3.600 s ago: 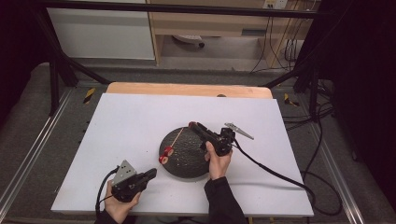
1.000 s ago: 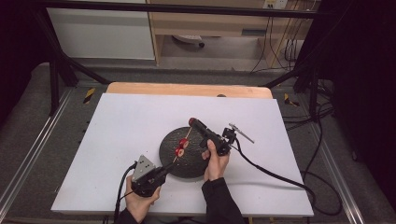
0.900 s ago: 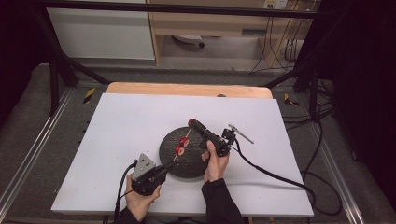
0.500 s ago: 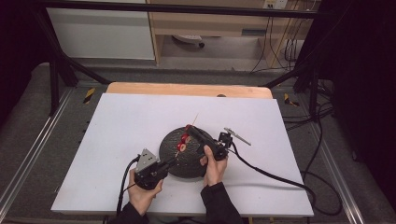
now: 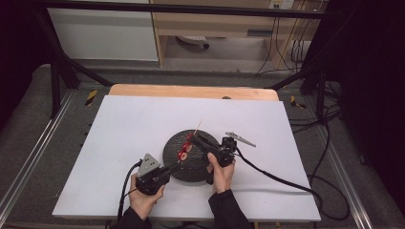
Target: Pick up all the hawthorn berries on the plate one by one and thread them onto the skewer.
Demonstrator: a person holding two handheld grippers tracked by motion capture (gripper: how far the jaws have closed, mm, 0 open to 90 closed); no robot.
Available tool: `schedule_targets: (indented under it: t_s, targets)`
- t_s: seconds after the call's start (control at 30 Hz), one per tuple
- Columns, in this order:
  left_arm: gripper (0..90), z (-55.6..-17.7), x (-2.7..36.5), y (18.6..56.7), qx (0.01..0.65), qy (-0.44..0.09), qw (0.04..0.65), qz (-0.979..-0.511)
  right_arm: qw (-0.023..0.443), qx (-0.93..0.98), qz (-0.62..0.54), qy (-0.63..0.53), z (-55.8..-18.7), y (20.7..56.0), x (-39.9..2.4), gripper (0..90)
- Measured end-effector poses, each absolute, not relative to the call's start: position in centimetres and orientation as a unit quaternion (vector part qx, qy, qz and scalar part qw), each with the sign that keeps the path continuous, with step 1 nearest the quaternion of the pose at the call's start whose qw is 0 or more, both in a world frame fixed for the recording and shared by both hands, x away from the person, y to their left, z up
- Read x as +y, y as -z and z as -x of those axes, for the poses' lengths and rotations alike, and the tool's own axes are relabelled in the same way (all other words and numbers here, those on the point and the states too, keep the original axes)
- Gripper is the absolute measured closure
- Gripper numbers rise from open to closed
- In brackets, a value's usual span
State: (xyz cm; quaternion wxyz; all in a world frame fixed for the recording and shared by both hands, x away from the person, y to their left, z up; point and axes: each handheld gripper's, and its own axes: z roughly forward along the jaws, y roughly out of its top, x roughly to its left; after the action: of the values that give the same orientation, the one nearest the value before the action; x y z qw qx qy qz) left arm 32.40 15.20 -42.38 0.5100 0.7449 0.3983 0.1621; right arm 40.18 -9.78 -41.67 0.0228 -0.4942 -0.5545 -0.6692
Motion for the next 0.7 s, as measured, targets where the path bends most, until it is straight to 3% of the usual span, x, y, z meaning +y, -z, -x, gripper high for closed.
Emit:
schedule_targets:
  t_s: [0.43,0.7]
  targets:
    - [88.4,-32.4,16.3,42.6,0.389,-0.16,0.497,-0.759,-0.046,-0.687,0.453,0.566,-40.3,40.8,-12.9,12.4]
    - [88.4,-32.6,17.2,42.6,0.393,-0.154,0.491,-0.762,-0.093,-0.757,0.415,0.497,-39.9,41.3,-14.5,4.6]
